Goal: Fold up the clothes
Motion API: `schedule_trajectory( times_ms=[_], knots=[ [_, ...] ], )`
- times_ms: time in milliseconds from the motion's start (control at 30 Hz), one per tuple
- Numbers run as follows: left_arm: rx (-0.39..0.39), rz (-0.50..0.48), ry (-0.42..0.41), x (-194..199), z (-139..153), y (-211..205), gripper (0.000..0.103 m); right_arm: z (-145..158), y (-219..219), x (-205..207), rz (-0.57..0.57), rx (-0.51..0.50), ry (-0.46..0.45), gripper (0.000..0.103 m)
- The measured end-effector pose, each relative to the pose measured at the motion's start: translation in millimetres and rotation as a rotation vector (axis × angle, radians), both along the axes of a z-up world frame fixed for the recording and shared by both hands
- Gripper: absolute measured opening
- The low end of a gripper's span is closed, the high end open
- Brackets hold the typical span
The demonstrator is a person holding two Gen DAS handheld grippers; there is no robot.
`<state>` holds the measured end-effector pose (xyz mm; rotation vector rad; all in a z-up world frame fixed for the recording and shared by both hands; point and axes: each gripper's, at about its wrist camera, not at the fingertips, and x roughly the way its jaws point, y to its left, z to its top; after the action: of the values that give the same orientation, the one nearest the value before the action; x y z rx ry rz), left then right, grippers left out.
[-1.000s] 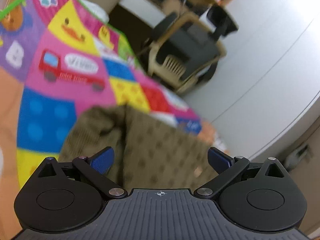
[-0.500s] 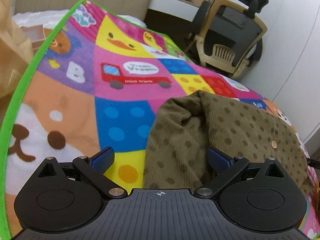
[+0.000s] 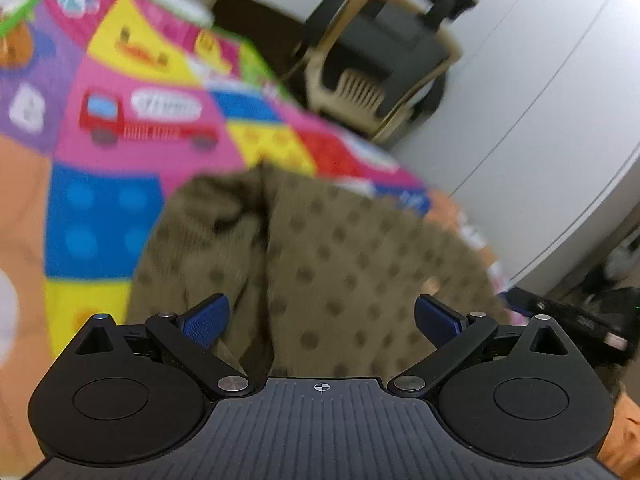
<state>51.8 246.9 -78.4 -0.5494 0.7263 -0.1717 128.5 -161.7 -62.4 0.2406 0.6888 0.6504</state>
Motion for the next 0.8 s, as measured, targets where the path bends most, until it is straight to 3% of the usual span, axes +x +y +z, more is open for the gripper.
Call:
schedule_trajectory(
  times_ms=[33, 100, 133, 167, 200, 233, 267, 300, 467, 633, 700, 767, 800],
  knots=[
    [-0.001, -0.009, 0.017, 3.5, -4.5, -4.3, 0.100, -5.3, 6.9, -3.9, 0.016, -0.028, 0.006, 0.073],
    [-0.067, -0.001, -0.007, 2.8, -6.0, -5.5, 0.088, -11.2, 18.5, -12.4, 0.038, -0.073, 0.003, 0.056],
    [-0.102, 0.001, -0.023, 1.8, -4.4, -5.9, 0.065, -7.9, 21.3, -17.1, 0.044, -0.082, -0.018, 0.049],
    [-0.136, 0.002, -0.039, 0.8, -2.9, -6.3, 0.057, -3.5, 23.2, -21.9, 0.047, -0.090, -0.042, 0.044],
    [-0.171, 0.004, -0.054, -0.1, -1.3, -6.7, 0.054, 1.0, 25.2, -26.6, 0.051, -0.097, -0.067, 0.033],
    [-0.167, 0.001, -0.073, -1.2, 5.1, -7.0, 0.040, 8.5, 24.1, -28.9, 0.052, -0.088, -0.085, 0.020],
    [-0.162, -0.002, -0.092, -2.3, 11.5, -7.2, 0.025, 16.9, 22.2, -30.5, 0.052, -0.074, -0.101, 0.016],
    [-0.158, 0.001, -0.115, -4.9, 20.4, -6.0, 0.024, 25.3, 20.3, -32.2, 0.052, -0.060, -0.117, 0.016],
    [-0.088, 0.012, -0.192, -28.1, 55.1, -1.8, 0.022, 50.6, 7.8, -42.7, 0.070, -0.039, -0.158, 0.014],
    [0.040, 0.060, -0.105, -53.3, 36.6, 3.2, 0.025, 17.2, -1.8, -42.0, 0.016, -0.189, -0.071, 0.015],
    [0.139, 0.122, -0.060, -58.8, 29.6, 9.8, 0.035, 16.1, -1.1, -44.6, -0.003, -0.239, -0.102, 0.019],
    [0.253, 0.186, -0.019, -57.5, 26.2, 17.2, 0.065, 26.0, 3.1, -50.8, 0.001, -0.260, -0.169, 0.029],
    [0.266, 0.195, -0.007, -53.9, 24.2, 21.0, 0.070, 31.0, 5.2, -53.9, 0.002, -0.270, -0.203, 0.042]
  ],
)
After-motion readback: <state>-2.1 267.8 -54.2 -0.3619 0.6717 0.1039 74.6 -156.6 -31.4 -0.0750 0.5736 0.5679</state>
